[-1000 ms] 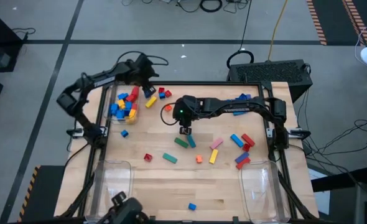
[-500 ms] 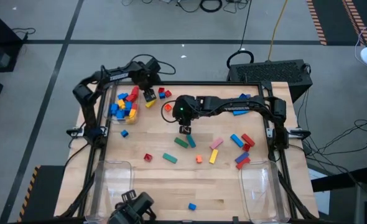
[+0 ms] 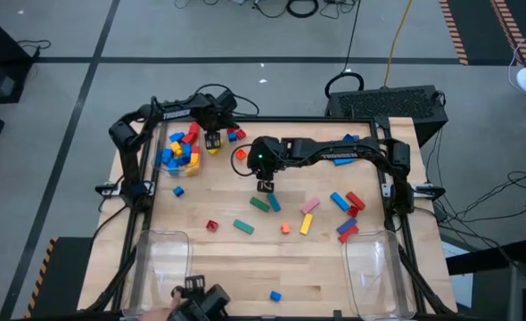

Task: Sort blocks by size
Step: Put the blue four stud game piece into the bottom left transparent bin

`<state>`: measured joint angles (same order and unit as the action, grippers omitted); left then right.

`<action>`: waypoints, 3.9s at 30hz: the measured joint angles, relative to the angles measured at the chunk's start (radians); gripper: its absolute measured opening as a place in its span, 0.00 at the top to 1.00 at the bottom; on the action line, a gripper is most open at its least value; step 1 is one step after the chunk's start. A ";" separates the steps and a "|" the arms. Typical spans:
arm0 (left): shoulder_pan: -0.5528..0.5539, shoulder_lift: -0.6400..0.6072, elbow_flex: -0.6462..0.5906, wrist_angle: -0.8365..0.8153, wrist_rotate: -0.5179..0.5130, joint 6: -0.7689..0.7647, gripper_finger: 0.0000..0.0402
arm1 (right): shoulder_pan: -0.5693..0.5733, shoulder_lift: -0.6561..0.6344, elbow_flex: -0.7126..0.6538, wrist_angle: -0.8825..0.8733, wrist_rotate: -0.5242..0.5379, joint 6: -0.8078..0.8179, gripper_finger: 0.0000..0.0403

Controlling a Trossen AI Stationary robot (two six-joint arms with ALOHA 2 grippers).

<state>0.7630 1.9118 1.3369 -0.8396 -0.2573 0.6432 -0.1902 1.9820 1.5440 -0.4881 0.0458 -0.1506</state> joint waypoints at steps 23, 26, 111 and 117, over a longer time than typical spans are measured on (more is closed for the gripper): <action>0.022 0.000 0.013 0.001 0.123 0.054 0.49 | -0.005 0.000 0.000 -0.003 0.000 0.006 0.68; 0.018 0.006 0.012 0.002 0.127 0.074 0.49 | -0.005 0.000 0.000 -0.003 0.000 0.005 0.68; -0.051 0.176 0.251 -0.277 -0.010 -0.302 1.00 | -0.026 -0.001 0.000 -0.014 -0.131 0.026 0.91; -0.090 0.172 0.302 -0.265 0.081 -0.330 0.97 | -0.024 -0.039 0.000 -0.052 -0.137 0.031 0.91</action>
<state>0.6734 2.0834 1.6392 -1.1044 -0.1758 0.3135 -0.2139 1.9425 1.5440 -0.5398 -0.0913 -0.1200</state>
